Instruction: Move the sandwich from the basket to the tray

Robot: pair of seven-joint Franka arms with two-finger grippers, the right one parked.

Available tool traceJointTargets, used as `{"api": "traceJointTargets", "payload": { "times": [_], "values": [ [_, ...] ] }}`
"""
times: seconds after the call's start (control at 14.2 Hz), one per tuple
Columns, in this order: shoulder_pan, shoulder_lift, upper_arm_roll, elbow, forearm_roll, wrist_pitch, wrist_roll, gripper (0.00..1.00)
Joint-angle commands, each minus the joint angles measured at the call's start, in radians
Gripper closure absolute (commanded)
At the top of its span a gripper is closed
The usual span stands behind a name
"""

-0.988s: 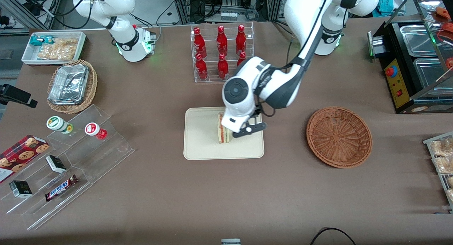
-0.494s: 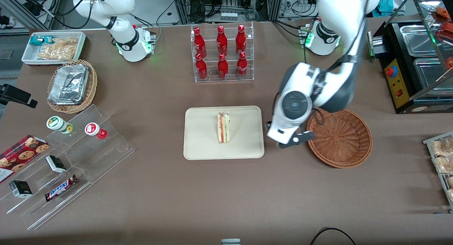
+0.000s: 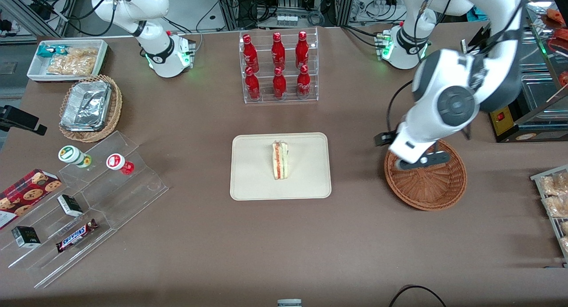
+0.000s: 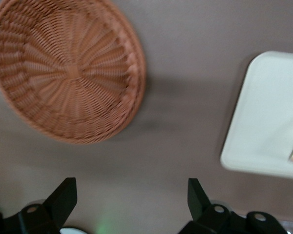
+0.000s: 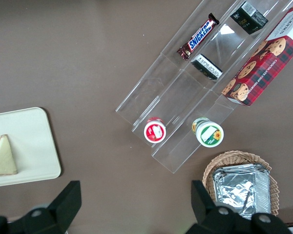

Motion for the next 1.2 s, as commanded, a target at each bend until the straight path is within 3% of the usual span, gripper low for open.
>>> {"api": "traceJointTargets", "payload": {
  "times": [0.0,0.28,0.42,0.64,1.13],
  "values": [
    [0.160,-0.100,-0.115,-0.041,0.027,-0.059,0.112,0.00],
    [0.398,-0.179,-0.275,-0.024,0.091,-0.137,0.269,0.00],
    [0.455,-0.181,-0.287,0.020,0.102,-0.149,0.337,0.00],
    [0.480,-0.180,-0.280,0.078,0.131,-0.140,0.374,0.00],
    [0.515,-0.176,-0.271,0.140,0.114,-0.148,0.383,0.00]
  ]
}}
